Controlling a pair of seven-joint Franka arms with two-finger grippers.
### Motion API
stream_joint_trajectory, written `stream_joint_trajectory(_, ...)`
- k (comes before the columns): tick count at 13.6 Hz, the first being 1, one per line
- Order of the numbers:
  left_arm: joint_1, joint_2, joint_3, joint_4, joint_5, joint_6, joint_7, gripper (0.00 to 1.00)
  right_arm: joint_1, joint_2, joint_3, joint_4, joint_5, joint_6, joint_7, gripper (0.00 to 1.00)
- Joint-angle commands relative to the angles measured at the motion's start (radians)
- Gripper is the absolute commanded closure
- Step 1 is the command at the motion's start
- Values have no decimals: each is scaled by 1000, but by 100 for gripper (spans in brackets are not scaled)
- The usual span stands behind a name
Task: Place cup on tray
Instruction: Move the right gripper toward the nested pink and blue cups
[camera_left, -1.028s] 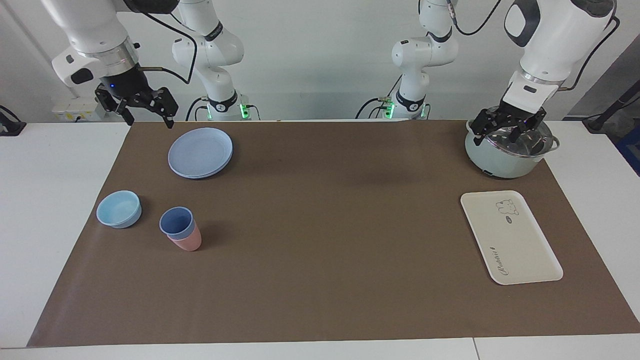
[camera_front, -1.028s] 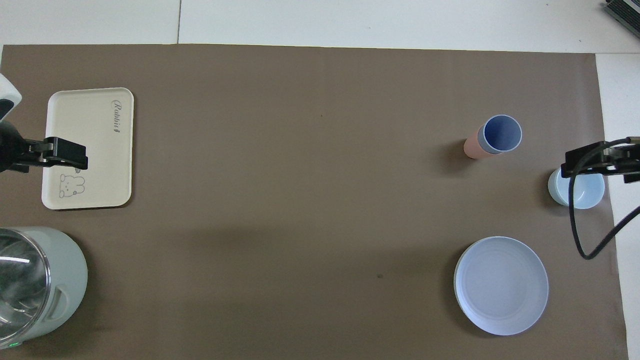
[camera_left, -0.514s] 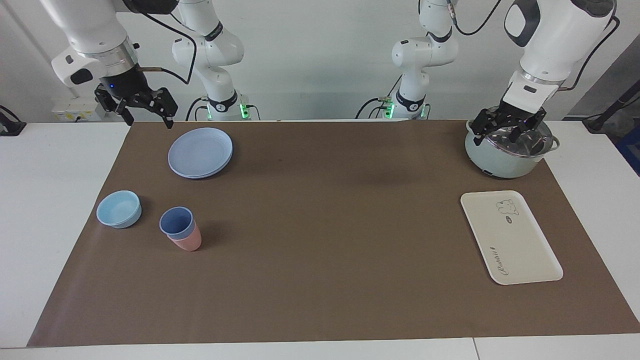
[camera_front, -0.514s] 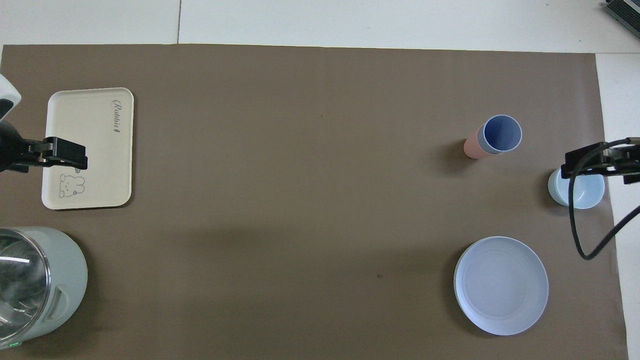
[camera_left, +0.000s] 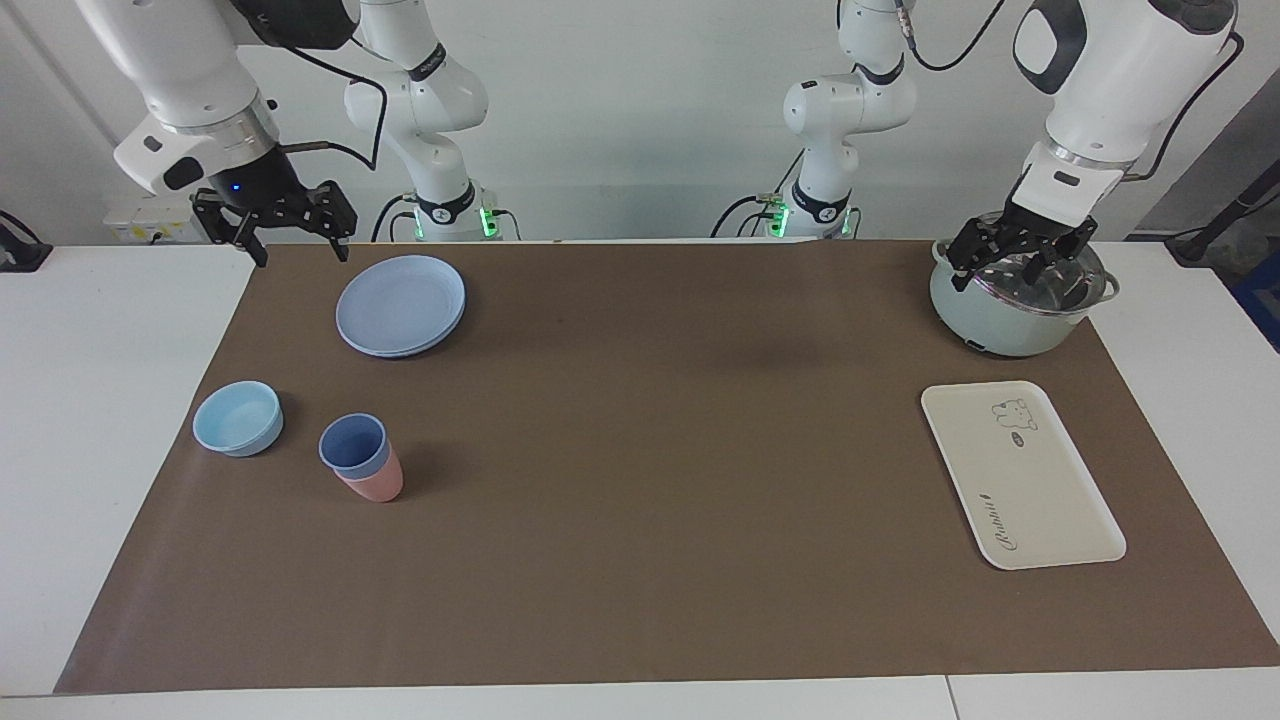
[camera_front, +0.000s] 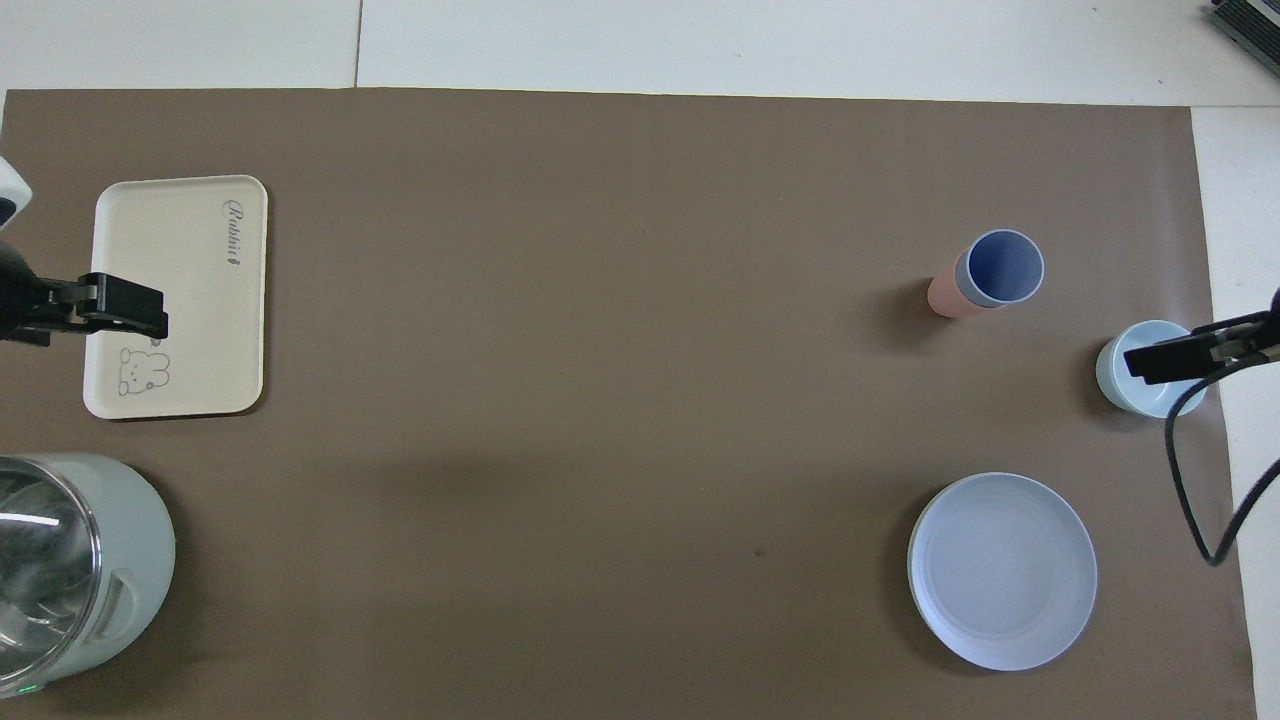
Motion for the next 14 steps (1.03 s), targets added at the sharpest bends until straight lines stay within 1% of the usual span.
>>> stream_joint_trajectory(1, 5, -15, -6, -8, 16, -10, -2, 0, -46, -75, 4, -174, 70, 188, -223, 0)
stream_joint_trajectory(3, 1, -13, -6, -8, 16, -8, -2, 0, -98, -46, 4, -184, 182, 235, -367, 0)
stream_joint_trajectory(4, -1, -15, -6, -8, 16, -10, -2, 0, -115, -38, 4, -219, 245, 283, -465, 0)
stream_joint_trajectory(5, -3, -15, -6, -8, 16, -10, 0, 0, -135, -29, 4, -252, 330, 336, -566, 0)
stream_joint_trajectory(6, -3, -15, -6, -8, 16, -13, 0, 0, -158, -9, 4, -273, 421, 364, -677, 0)
stream_joint_trajectory(8, -3, -15, -6, -8, 16, -16, 0, 0, -214, 89, 4, -273, 631, 390, -946, 0)
stream_joint_trajectory(10, -4, -15, -6, -8, 16, -17, 0, 0, -222, 209, 4, -270, 839, 481, -1241, 0)
stream_joint_trajectory(11, -4, -15, -6, -8, 16, -16, 0, 0, -213, 256, 4, -269, 895, 525, -1314, 0)
stream_joint_trajectory(12, -4, -15, -6, -8, 16, -17, 0, 0, -205, 290, 6, -267, 946, 544, -1346, 0)
stream_joint_trajectory(14, -6, -15, -7, -11, 16, -11, -3, 0, -187, 321, 10, -266, 1033, 559, -1365, 0)
